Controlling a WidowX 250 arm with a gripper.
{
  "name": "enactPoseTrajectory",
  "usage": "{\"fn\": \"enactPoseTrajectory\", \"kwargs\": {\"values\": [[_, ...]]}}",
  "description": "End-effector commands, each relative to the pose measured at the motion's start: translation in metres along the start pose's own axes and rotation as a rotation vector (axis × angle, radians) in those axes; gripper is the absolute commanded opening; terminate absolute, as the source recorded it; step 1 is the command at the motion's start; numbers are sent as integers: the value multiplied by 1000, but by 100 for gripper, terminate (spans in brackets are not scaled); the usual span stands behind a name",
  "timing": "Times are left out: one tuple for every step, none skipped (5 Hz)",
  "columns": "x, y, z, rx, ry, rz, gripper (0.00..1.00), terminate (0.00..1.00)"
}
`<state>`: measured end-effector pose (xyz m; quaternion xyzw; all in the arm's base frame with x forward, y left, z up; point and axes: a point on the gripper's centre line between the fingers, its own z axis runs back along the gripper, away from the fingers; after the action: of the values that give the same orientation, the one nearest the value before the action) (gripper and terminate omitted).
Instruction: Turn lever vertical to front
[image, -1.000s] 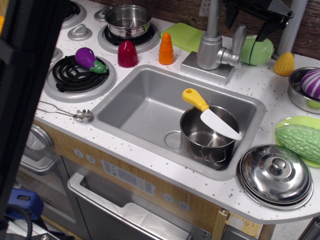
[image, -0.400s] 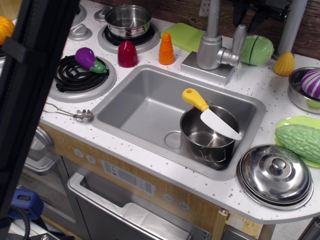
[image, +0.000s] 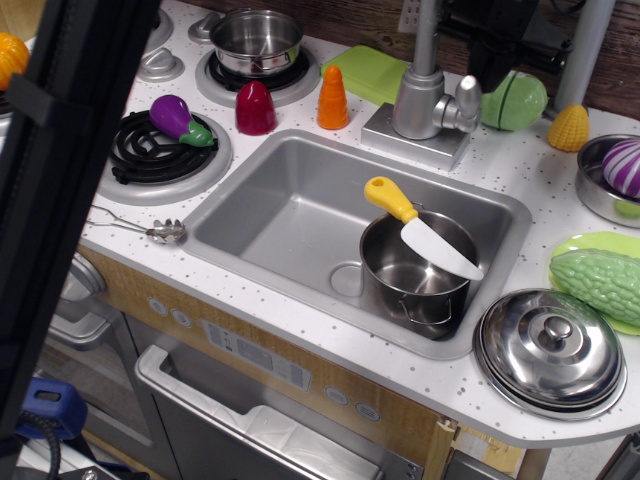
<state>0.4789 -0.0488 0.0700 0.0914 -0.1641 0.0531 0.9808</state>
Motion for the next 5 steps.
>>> {"fn": "enactPoseTrajectory", "kwargs": {"values": [[6,0,48,-26,-77,38,0,0],[0,2,44,-30,-64,46,0,0],[-4,11,33,-27,-63,36,0,0],[4,24,32,-4,-85,9,0,0],[14,29,41,24,-94,-9,0,0]]}}
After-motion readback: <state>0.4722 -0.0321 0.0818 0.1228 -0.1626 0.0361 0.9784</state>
